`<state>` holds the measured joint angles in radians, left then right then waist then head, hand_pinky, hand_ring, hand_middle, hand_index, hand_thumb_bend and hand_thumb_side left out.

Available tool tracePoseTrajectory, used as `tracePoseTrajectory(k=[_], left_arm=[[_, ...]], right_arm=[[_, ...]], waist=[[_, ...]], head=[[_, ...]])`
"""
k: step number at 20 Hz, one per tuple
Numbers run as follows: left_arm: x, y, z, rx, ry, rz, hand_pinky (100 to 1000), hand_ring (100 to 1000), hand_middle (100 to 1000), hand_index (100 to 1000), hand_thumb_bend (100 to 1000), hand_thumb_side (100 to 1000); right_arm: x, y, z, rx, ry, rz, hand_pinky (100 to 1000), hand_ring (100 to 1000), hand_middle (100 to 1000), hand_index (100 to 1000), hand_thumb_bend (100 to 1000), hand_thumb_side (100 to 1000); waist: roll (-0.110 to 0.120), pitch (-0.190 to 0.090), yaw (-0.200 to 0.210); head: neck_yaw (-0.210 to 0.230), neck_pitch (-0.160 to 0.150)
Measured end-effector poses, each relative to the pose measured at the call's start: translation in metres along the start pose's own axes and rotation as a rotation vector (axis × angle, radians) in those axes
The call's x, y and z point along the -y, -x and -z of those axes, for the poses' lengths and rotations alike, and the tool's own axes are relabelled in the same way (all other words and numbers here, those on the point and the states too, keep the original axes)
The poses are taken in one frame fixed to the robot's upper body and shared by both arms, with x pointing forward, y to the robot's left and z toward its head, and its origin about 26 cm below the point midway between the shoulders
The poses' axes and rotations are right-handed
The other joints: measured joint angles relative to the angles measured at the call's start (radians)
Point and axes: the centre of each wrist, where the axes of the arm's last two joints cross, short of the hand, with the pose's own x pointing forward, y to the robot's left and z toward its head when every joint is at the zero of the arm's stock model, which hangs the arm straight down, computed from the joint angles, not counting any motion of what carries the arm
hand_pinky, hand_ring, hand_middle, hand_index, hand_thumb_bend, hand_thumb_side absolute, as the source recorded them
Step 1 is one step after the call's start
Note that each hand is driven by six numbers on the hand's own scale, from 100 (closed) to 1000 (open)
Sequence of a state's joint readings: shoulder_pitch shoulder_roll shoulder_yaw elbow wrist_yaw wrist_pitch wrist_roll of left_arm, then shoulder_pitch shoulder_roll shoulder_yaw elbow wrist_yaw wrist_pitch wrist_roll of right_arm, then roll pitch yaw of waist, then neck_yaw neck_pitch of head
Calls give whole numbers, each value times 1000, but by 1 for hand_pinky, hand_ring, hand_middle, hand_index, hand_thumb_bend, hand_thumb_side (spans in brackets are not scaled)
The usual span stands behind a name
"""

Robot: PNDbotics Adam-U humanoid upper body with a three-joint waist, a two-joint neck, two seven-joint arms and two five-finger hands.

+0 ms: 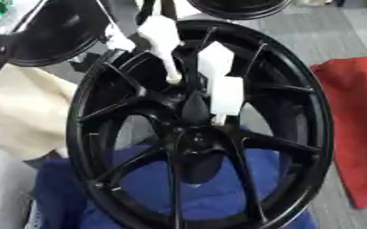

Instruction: Pull the pin out of the wheel hub.

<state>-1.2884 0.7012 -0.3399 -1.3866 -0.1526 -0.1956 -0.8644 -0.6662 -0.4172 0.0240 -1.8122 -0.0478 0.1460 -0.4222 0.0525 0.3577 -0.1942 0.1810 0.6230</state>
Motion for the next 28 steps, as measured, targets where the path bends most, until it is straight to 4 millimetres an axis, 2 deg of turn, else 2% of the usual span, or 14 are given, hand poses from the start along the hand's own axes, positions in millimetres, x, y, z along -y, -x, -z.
tracePoseTrajectory(k=[4, 8, 11, 15, 16, 18, 21, 22, 23, 24, 25, 27, 28], left_arm=[[-16, 5, -24, -27, -126, -21, 637, 422, 102, 197, 242, 100], [-28, 14, -49, -78, -232, -48, 640, 433, 106, 201, 197, 100], [-37, 30, -86, -186, -336, -83, 641, 444, 112, 206, 163, 100], [-28, 62, -150, -422, -460, -163, 655, 467, 132, 230, 100, 100], [-23, 70, -167, -485, -488, -183, 673, 487, 163, 267, 100, 100], [-13, 82, -202, -612, -538, -215, 760, 603, 325, 450, 100, 100], [5, 94, -247, -777, -589, -245, 832, 745, 500, 641, 100, 100], [12, 97, -260, -833, -596, -251, 871, 831, 652, 752, 100, 100], [19, 100, -271, -885, -601, -255, 895, 889, 780, 833, 100, 343], [26, 102, -281, -930, -605, -261, 920, 929, 851, 887, 152, 662], [34, 104, -289, -967, -607, -269, 934, 960, 888, 918, 211, 880], [47, 107, -303, -1022, -607, -289, 938, 983, 924, 942, 324, 965], [52, 108, -308, -1042, -607, -297, 935, 982, 923, 940, 336, 984]], right_arm=[[3, 3, -2, -6, 14, -3, 683, 717, 717, 800, 100, 705], [6, 6, -5, -18, 22, -10, 684, 718, 718, 800, 100, 705], [10, 9, -6, -25, 38, -24, 684, 718, 718, 799, 100, 705], [19, 10, -6, -20, 70, -53, 687, 720, 718, 799, 100, 706], [21, 10, -5, -15, 79, -60, 687, 720, 718, 799, 100, 706], [23, 8, -4, -6, 92, -66, 687, 720, 718, 799, 100, 706], [24, 6, -4, 3, 99, -73, 686, 719, 717, 798, 100, 705], [24, 6, -4, 5, 99, -75, 685, 719, 717, 798, 100, 706], [24, 6, -4, 5, 100, -75, 685, 719, 717, 797, 100, 706], [24, 5, -4, 5, 100, -75, 685, 719, 717, 797, 100, 706], [24, 5, -4, 5, 100, -75, 685, 719, 716, 797, 100, 706], [24, 5, -3, 4, 102, -75, 685, 719, 716, 797, 100, 706], [24, 5, -3, 5, 102, -75, 685, 719, 716, 796, 100, 707]], waist=[[-1, -4, 10], [-2, -16, 33], [-1, -23, 62], [-1, -29, 91], [-2, -29, 95], [-6, -29, 100], [-11, -29, 101], [-11, -29, 102], [-12, -29, 102], [-13, -29, 103], [-13, -29, 103], [-15, -29, 103], [-16, -29, 103]], head=[[-16, 5], [-33, 15], [-52, 25], [-80, 35], [-85, 35], [-92, 35], [-99, 35], [-100, 35], [-101, 35], [-101, 35], [-101, 35], [-101, 35], [-101, 35]])
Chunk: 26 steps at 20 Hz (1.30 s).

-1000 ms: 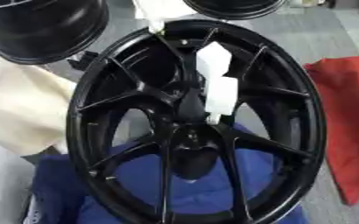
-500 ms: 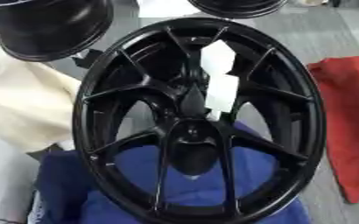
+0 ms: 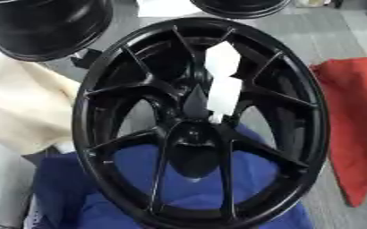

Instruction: Pull the pin out of the wheel hub.

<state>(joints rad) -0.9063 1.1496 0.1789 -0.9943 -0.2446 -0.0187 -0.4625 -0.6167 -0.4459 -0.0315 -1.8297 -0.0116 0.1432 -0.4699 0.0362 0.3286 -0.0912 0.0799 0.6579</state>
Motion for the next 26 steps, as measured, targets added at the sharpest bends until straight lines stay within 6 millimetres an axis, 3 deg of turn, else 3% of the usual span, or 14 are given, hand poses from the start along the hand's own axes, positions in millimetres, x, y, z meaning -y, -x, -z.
tracePoseTrajectory(k=[5, 11, 17, 21, 26], left_arm=[[2, 9, -4, -27, -20, -22, 907, 959, 876, 904, 230, 951], [1, 8, -4, -23, -70, -40, 873, 922, 818, 868, 184, 911], [-3, 1, -4, 14, -169, -74, 829, 846, 736, 821, 122, 846], [-7, -6, -5, 23, -251, -100, 797, 802, 679, 771, 100, 738], [-16, -25, -9, 105, -383, -175, 790, 801, 695, 773, 100, 659]], right_arm=[[-1, -3, 1, 9, 0, 5, 685, 719, 716, 795, 100, 708], [-1, -3, 1, 10, 2, 4, 684, 719, 717, 794, 100, 709], [-1, -3, 1, 12, 6, 6, 684, 719, 717, 793, 100, 710], [-1, -2, 1, 12, 8, 7, 684, 719, 717, 792, 100, 710], [-2, -2, 0, 8, 9, 10, 684, 719, 716, 791, 100, 711]], waist=[[-1, 0, 1], [1, 0, 5], [1, 0, 8], [-2, 0, 10], [-11, 0, 17]], head=[[1, 0], [2, 0], [4, 0], [6, 0], [6, 0]])
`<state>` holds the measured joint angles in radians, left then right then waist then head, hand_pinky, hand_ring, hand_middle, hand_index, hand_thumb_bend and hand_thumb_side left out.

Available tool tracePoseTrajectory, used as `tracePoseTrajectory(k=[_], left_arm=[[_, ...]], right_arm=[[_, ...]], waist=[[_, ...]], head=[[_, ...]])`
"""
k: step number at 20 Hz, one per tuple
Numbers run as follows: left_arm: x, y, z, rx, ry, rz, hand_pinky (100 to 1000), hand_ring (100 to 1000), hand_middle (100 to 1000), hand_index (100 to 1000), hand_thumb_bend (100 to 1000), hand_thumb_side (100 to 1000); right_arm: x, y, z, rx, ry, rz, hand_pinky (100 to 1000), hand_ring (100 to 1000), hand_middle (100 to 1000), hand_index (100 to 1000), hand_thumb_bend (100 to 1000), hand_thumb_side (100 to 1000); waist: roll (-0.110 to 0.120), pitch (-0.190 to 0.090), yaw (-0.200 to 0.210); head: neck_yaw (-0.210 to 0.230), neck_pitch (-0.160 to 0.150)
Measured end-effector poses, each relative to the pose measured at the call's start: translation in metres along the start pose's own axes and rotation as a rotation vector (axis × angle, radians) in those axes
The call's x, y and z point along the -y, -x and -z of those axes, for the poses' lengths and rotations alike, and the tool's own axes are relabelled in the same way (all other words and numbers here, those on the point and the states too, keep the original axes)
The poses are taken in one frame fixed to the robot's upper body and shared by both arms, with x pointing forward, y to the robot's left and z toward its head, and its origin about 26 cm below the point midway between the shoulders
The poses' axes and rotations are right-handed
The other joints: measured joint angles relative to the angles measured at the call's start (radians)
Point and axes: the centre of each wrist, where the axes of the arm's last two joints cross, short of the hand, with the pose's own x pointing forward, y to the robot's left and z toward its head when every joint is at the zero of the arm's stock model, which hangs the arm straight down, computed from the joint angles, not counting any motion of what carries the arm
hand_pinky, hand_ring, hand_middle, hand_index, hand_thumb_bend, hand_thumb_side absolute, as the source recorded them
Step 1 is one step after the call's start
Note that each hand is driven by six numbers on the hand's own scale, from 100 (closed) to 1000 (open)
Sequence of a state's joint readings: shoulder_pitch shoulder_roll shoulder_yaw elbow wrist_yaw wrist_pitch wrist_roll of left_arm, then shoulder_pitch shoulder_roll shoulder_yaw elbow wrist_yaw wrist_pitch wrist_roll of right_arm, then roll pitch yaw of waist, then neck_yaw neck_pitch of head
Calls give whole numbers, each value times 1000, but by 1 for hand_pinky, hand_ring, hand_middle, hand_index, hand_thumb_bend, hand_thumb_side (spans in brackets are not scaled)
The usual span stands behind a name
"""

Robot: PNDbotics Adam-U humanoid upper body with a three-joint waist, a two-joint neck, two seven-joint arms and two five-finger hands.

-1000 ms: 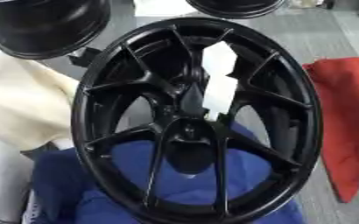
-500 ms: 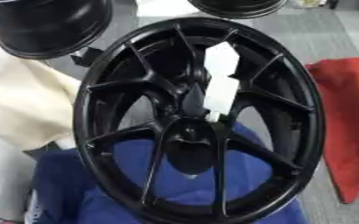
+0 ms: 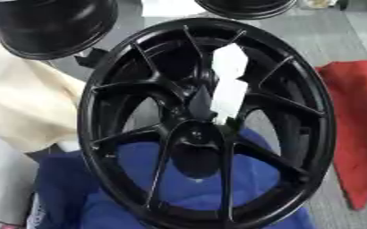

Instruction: Pull the pin out of the wheel hub.

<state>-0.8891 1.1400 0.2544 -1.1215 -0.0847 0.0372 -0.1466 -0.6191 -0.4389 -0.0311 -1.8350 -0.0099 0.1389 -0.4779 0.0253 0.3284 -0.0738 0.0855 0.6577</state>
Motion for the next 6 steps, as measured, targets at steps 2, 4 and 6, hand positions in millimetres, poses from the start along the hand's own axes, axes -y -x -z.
tracePoseTrajectory(k=[2, 4, 6], left_arm=[[3, -10, -1, 58, -40, -47, 791, 804, 704, 782, 100, 642], [11, -15, -5, 113, -63, -84, 790, 808, 718, 794, 100, 640], [19, -20, -11, 158, -80, -123, 786, 805, 714, 788, 100, 632]], right_arm=[[-1, -1, 1, 4, 0, 5, 684, 719, 716, 790, 100, 708], [-1, -3, 2, 8, 0, 7, 684, 719, 716, 790, 100, 708], [-2, -5, 3, 14, -1, 8, 684, 719, 716, 789, 100, 707]], waist=[[-4, 0, 0], [-9, 0, 1], [-16, 0, 1]], head=[[-1, 0], [-4, -1], [-6, -2]])
